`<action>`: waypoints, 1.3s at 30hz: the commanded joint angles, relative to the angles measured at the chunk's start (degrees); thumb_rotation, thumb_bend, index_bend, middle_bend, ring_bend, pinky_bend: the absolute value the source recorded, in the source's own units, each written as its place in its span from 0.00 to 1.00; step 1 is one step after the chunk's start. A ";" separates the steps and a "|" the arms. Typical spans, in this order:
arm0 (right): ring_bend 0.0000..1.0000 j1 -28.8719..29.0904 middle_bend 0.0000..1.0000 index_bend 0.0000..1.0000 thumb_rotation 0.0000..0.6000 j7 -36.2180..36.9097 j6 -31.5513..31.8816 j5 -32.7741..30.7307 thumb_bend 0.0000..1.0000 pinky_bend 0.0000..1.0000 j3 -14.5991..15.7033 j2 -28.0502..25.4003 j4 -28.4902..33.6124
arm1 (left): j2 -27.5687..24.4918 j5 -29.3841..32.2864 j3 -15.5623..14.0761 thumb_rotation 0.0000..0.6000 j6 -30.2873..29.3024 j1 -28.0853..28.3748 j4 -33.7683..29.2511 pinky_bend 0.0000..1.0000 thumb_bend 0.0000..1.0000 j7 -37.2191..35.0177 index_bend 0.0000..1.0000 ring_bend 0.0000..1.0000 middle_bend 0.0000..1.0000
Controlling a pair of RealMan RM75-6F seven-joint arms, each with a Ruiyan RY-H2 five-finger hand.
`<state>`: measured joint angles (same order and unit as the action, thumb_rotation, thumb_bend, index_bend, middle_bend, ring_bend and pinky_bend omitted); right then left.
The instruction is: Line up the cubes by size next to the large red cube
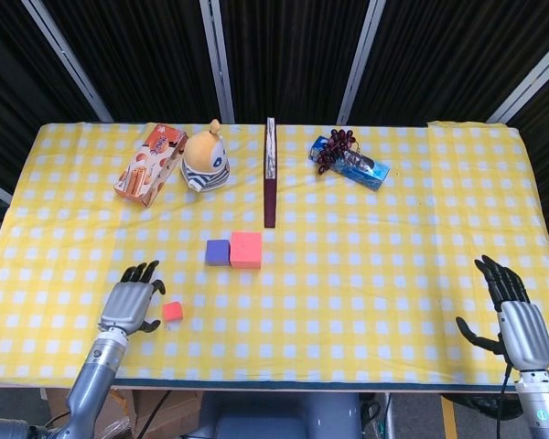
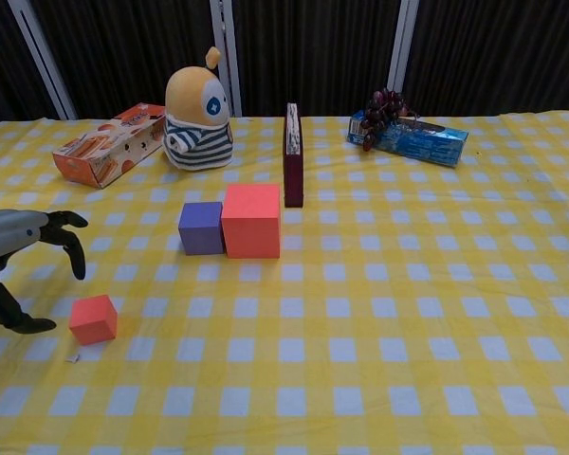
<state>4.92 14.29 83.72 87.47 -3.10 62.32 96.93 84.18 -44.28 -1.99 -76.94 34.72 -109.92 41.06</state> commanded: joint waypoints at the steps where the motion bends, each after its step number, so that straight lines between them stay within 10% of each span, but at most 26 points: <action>1: 0.00 0.00 0.00 0.00 1.00 0.12 0.04 0.10 0.36 0.01 0.02 0.00 -0.05 | 1.18 0.58 0.31 1.00 0.07 -0.12 0.70 0.08 0.25 0.92 0.36 0.00 0.00; 28: 0.00 0.03 0.00 0.00 1.00 1.47 0.26 0.82 0.37 0.01 0.22 -0.27 -0.19 | 5.30 0.69 3.23 1.00 1.25 -1.16 3.46 0.08 0.38 0.66 0.44 0.00 0.00; 39: 0.00 -0.01 0.00 0.00 1.00 1.22 0.27 0.78 0.36 0.01 0.29 -0.14 -0.12 | 2.48 1.14 8.68 1.00 5.00 2.40 6.42 0.08 0.38 1.07 0.44 0.00 0.00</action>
<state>4.92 15.50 83.99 88.24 -2.80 62.19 96.81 86.78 -43.64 5.84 -72.82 36.36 -104.45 42.02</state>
